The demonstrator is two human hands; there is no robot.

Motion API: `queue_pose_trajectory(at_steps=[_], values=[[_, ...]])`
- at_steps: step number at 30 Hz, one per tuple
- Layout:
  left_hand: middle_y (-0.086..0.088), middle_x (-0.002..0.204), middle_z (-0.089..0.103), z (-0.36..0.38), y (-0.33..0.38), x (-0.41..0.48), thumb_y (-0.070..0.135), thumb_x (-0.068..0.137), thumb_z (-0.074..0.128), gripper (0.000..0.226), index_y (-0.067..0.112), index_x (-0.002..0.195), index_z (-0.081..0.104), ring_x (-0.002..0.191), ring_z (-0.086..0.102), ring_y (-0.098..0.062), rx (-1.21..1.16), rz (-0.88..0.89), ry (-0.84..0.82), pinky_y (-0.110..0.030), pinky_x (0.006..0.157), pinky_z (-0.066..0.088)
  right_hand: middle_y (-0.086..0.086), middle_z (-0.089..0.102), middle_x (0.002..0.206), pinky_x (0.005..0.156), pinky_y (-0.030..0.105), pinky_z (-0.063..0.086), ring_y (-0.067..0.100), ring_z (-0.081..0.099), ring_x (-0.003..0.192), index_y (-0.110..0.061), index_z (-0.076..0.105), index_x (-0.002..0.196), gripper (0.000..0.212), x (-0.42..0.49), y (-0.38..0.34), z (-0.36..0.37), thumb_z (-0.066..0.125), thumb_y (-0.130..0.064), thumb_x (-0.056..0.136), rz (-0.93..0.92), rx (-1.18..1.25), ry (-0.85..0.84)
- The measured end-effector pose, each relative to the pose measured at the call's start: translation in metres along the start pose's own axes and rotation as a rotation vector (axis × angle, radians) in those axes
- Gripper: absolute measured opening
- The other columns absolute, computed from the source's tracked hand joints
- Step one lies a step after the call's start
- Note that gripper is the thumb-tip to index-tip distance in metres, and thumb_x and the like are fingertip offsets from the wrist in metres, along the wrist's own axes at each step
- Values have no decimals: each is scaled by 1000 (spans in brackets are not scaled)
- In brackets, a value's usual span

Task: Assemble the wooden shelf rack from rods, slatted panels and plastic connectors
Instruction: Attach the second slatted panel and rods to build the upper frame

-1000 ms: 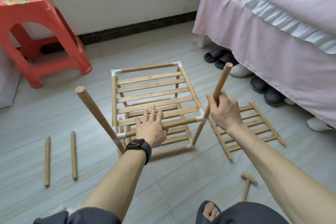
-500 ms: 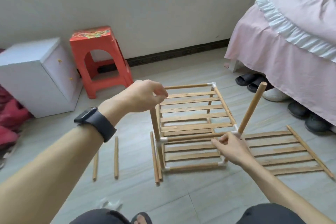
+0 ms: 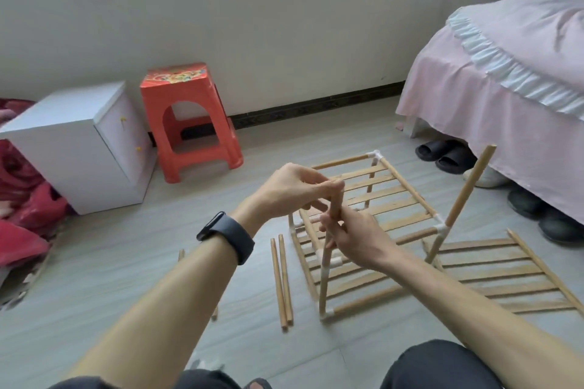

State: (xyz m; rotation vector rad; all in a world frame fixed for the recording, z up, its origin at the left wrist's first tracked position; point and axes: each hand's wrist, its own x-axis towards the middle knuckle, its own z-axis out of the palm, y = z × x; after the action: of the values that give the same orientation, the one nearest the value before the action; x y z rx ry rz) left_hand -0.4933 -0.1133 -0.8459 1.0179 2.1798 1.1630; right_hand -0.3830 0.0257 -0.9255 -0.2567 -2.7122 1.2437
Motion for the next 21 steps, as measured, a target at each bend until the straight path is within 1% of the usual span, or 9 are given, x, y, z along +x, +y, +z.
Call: queue_pose_trajectory(at_steps=[2,5,8,10,12,14,17,19,21], values=[[9,92,78,7,-11,11,58,93,60,37,27,101,77,84,74,-7,2,-38,6,-23,71,58,1,71,79,71,39,61,12,71,69,-22,57,91,30,-22,23,-17,46,-48,102,-11,14,59],[5,105,75,18,-44,30,42,99,58,27,24,110,75,94,70,-11,330,-61,101,-31,85,57,-1,66,71,59,30,57,12,67,60,-32,52,87,29,-58,57,-36,41,-56,97,-30,-17,264],[-2,126,66,26,-77,48,36,99,58,28,28,124,67,111,61,-18,577,-119,40,-31,90,49,-7,65,71,50,19,49,9,64,54,-33,47,88,30,-84,90,-42,39,-60,100,35,-46,466],[-4,138,54,33,-95,64,41,97,58,38,34,135,56,123,51,-23,742,-165,-39,-38,98,47,-7,64,69,52,17,49,7,65,60,-32,46,88,31,-97,115,-38,43,-60,100,159,-72,535],[-8,148,44,45,-107,84,45,97,55,47,37,142,47,133,43,-27,842,-188,-66,-44,106,43,-7,62,77,63,30,53,9,64,74,-33,45,87,35,-110,139,-29,41,-67,95,330,-108,559],[-15,153,38,61,-118,105,46,99,51,53,35,149,39,137,41,-32,770,-229,-33,-47,108,42,-6,57,98,71,39,53,19,63,87,-31,47,97,47,-118,156,-19,31,-74,90,513,-133,515],[-22,142,47,84,-136,131,35,103,46,56,20,155,29,116,56,-36,563,-336,-1,-43,96,48,-5,53,118,78,35,46,25,61,106,-27,43,115,46,-117,169,-3,33,-68,96,642,-68,477],[-21,129,56,91,-150,137,22,102,48,48,13,147,36,102,58,-35,570,-370,25,-38,84,47,-13,65,111,73,32,46,19,65,100,-33,29,114,32,-113,171,5,37,-61,100,643,-30,476],[-15,113,60,88,-160,139,12,94,51,31,13,125,47,88,55,-29,599,-419,81,-37,76,47,-21,68,93,62,27,41,15,65,88,-32,26,110,30,-108,173,6,37,-58,101,643,-42,496]])
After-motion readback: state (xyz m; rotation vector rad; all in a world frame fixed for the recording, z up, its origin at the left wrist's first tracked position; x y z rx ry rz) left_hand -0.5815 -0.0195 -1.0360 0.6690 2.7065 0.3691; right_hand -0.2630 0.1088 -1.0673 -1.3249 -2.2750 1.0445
